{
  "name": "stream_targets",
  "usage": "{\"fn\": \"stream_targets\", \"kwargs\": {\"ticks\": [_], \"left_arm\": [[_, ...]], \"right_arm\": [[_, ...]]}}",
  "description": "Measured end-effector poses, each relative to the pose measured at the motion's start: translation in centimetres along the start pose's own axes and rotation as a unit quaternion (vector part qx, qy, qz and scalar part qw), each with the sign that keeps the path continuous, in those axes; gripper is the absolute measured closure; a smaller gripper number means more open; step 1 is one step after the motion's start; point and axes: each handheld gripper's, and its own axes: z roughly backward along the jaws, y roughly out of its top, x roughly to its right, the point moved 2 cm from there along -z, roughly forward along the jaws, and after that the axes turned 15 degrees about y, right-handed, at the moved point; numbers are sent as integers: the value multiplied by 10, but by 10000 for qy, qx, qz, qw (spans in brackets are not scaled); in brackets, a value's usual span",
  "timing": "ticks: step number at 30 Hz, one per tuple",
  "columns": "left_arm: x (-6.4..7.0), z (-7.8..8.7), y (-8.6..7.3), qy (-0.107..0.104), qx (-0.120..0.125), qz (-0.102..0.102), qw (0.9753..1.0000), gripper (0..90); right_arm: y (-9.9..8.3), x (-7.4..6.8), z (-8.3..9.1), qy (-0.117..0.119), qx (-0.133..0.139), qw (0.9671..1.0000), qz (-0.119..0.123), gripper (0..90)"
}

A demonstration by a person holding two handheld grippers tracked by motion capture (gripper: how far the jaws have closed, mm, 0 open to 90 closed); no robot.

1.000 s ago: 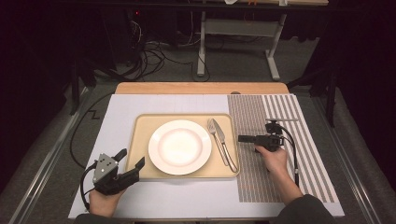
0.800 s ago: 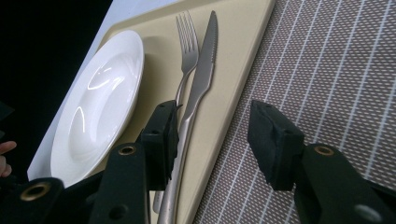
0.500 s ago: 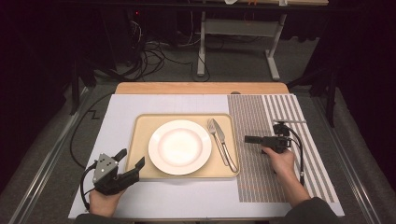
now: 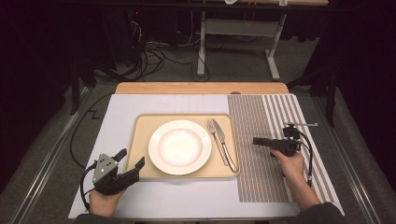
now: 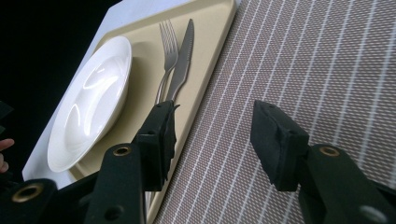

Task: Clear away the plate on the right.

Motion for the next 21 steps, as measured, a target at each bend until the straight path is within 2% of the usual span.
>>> {"fn": "stream_targets", "kwargs": {"ticks": [7,14,17,21], "left_arm": [[0,0,0,6,-4,1,10000,295],[0,0,0,12,-2,11,10000,296],[0,0,0,11,-2,11,10000,296],[0,0,0,12,3,25,10000,295]], "right_arm": [[-6,0,17,-188,110,9996,190,484],[-12,-1,28,-429,99,9982,399,451],[-15,-4,33,-537,80,9968,594,435],[-21,-9,39,-709,90,9931,932,414]]}}
